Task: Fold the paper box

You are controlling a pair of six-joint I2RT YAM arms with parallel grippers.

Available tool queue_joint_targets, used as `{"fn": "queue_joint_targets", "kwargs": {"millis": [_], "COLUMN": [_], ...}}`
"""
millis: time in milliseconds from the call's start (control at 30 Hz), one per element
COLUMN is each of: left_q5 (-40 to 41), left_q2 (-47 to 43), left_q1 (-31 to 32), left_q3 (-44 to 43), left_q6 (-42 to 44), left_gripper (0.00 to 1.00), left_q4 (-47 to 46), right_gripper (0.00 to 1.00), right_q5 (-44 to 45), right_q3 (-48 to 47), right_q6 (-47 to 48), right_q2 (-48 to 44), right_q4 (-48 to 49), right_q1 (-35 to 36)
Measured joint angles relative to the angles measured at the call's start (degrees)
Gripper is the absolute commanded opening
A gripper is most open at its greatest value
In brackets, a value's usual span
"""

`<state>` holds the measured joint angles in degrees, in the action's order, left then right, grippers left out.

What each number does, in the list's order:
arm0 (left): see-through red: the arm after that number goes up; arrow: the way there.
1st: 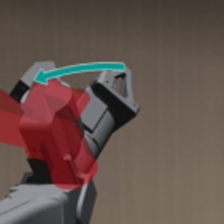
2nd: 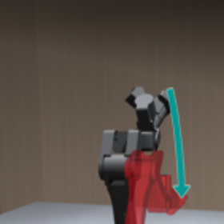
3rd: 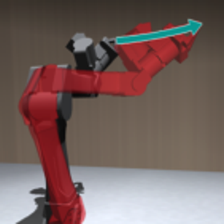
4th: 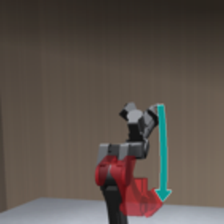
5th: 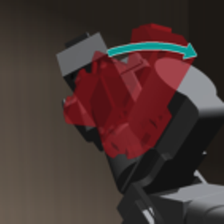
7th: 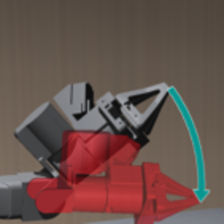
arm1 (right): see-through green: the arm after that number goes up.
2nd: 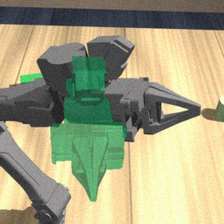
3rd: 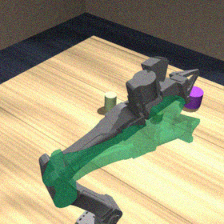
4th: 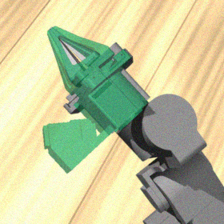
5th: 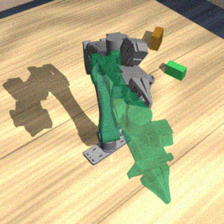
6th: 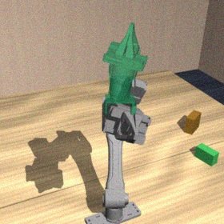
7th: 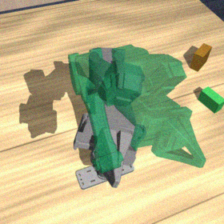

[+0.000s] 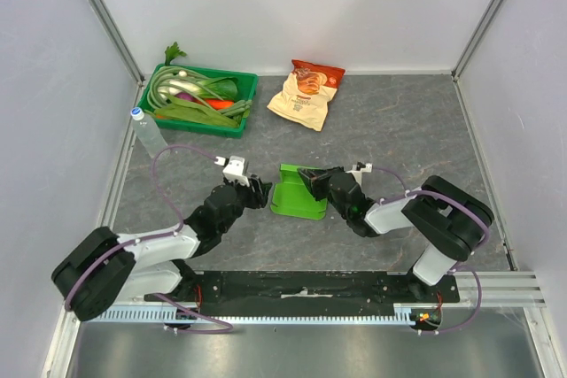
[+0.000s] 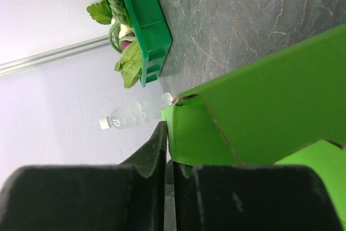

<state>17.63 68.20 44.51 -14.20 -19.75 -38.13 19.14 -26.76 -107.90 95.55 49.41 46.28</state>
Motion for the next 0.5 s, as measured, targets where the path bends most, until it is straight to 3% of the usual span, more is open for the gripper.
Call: {"fn": "queue_joint_targets", "kwargs": {"millis": [133, 233, 367, 500], "left_q5": [-1.9, -3.9, -7.2, -9.6], "left_q2": [-4.0, -3.8, -3.1, -3.0], "left_q1": [-2.0, -3.3, -4.7, -5.3], "left_q3": [0.5, 0.5, 0.1, -1.2], "left_q6": [-0.7, -1.2, -2.0, -2.4], "left_gripper": [0.64, 0.64, 0.64, 0.64], "left_q4": [1.4, 2.7, 4.5, 6.4], "right_gripper": [0.23, 0.36, 0.65, 0.85], "right_q5": [-0.1, -0.6, -1.6, -2.8], "right_q3": [0.0, 0.0, 0.1, 0.9], "right_q6": [1.5, 2.4, 4.5, 8.4], "right_q2": [-0.8, -0.8, -0.9, -3.8], "right_q4": [-1.6, -2.3, -3.3, -6.6], "right_q1": [0.0, -0.1, -0.1, -0.3]}}
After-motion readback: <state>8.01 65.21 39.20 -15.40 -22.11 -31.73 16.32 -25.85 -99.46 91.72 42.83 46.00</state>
